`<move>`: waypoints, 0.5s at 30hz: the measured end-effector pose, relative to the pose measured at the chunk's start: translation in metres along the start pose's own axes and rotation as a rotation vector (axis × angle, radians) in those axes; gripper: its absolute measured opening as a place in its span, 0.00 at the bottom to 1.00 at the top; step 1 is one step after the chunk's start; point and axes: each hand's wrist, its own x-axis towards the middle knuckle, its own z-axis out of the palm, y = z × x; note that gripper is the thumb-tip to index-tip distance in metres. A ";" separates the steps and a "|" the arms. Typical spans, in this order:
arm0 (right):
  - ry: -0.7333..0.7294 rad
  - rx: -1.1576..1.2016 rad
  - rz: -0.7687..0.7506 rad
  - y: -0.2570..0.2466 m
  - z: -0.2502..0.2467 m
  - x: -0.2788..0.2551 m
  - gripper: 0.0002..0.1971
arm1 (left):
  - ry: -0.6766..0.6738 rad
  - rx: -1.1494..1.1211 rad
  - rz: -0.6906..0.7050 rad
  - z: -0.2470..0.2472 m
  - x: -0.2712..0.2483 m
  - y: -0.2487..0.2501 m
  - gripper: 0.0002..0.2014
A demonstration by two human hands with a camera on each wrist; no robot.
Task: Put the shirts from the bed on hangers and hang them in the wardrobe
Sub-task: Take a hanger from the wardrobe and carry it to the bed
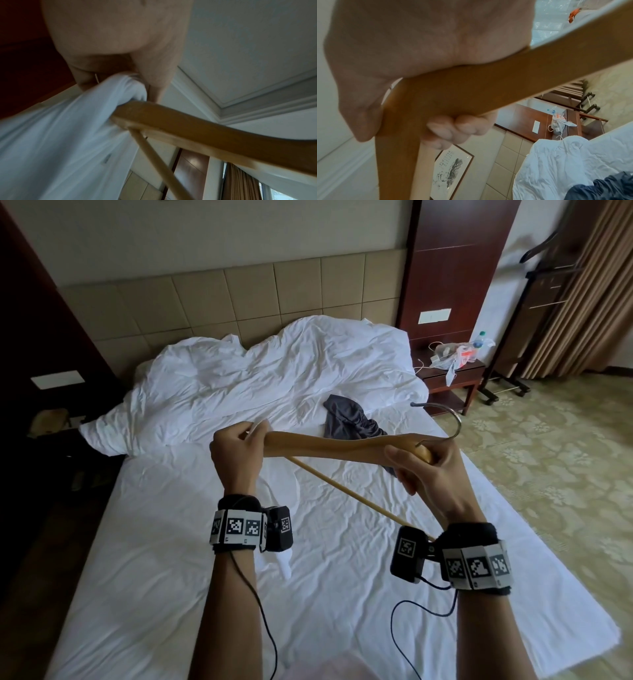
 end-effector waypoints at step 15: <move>0.131 0.134 0.017 0.002 0.022 0.003 0.19 | -0.612 -0.123 0.455 0.033 -0.057 0.083 0.21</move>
